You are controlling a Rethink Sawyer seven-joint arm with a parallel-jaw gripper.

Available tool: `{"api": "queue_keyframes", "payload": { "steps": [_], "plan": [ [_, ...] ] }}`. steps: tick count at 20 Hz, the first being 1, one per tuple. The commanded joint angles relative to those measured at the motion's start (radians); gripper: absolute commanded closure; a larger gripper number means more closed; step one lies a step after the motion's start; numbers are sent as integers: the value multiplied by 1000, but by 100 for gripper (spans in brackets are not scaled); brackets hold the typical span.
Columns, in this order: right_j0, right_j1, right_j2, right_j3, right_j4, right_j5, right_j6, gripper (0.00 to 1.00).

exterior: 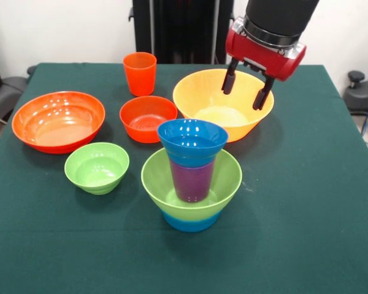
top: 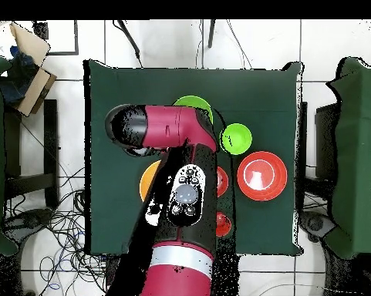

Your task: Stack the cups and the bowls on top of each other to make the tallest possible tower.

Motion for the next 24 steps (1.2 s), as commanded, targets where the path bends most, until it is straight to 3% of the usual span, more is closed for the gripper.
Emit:
{"api": "queue_keyframes", "payload": {
  "steps": [1,14,24],
  "plan": [
    [-21,26,55,115,-44,-113,36,0],
    [-58,13,82,146,-35,-157,-5,0],
    [-74,19,77,148,-64,-186,-36,0]
  ]
}}
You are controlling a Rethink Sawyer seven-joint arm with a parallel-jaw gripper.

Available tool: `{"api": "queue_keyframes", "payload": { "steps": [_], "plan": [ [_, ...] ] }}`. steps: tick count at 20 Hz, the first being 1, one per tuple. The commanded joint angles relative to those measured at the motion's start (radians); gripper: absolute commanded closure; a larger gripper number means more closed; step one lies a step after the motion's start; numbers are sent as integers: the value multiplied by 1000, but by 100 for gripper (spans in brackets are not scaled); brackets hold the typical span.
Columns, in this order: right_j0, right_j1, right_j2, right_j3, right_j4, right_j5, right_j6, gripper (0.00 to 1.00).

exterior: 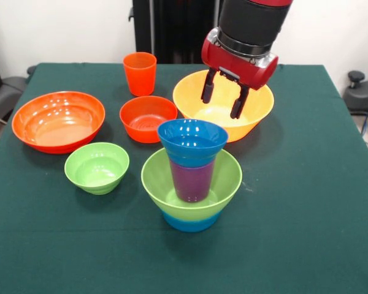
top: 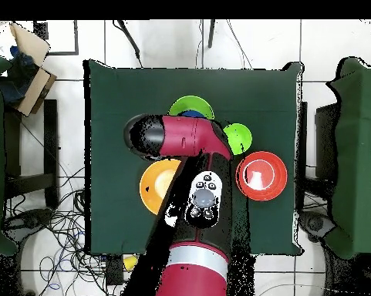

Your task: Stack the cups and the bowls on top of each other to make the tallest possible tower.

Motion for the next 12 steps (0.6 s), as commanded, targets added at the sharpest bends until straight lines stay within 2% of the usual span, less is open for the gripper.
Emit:
{"api": "queue_keyframes", "payload": {
  "steps": [1,12],
  "plan": [
    [-33,23,78,69,-63,-59,-37,0],
    [-44,23,82,73,-77,-78,-51,0]
  ]
}}
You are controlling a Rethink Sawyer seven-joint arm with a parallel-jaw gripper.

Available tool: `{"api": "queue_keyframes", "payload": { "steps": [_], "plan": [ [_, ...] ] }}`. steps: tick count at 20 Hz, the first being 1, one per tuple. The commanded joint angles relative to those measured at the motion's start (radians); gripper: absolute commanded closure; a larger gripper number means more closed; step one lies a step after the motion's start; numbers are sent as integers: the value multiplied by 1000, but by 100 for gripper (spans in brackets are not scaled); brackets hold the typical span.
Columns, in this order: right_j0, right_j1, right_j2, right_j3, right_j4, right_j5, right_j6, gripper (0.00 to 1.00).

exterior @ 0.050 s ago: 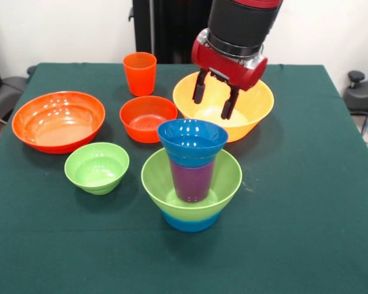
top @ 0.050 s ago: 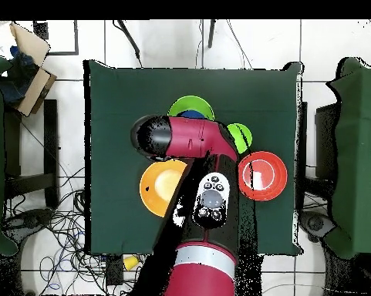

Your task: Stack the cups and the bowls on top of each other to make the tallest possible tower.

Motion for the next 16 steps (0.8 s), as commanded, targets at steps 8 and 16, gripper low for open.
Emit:
{"api": "queue_keyframes", "payload": {
  "steps": [8,16],
  "plan": [
    [-61,37,87,67,-110,-113,-85,0],
    [-93,40,105,95,-137,-163,-82,0]
  ]
}}
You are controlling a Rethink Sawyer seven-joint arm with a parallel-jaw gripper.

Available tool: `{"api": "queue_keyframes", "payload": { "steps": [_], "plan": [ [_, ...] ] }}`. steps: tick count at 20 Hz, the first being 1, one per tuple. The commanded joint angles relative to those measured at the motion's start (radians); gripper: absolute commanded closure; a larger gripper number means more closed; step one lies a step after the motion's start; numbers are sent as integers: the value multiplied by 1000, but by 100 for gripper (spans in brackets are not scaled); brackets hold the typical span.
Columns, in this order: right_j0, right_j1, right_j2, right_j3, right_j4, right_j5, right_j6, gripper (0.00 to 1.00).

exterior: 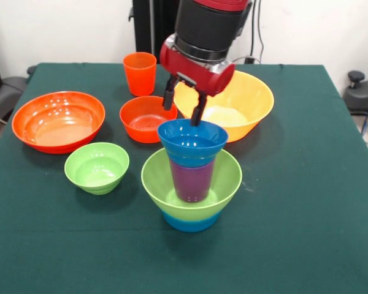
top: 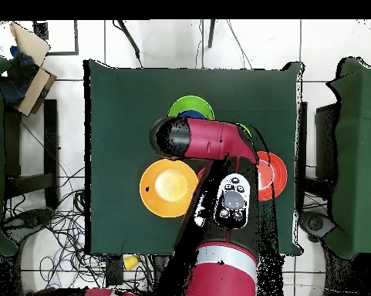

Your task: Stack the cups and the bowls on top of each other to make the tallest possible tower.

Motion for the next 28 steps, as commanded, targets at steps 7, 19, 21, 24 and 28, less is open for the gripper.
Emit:
{"api": "queue_keyframes", "payload": {
  "steps": [7,19,21,24,28],
  "plan": [
    [-16,46,93,128,-85,-129,-22,0],
    [-62,53,140,211,-73,-210,-31,0],
    [-56,55,130,218,-83,-229,-25,0],
    [-54,59,116,232,-101,-263,-25,0],
    [-68,58,119,250,-112,-289,-34,0]
  ]
}}
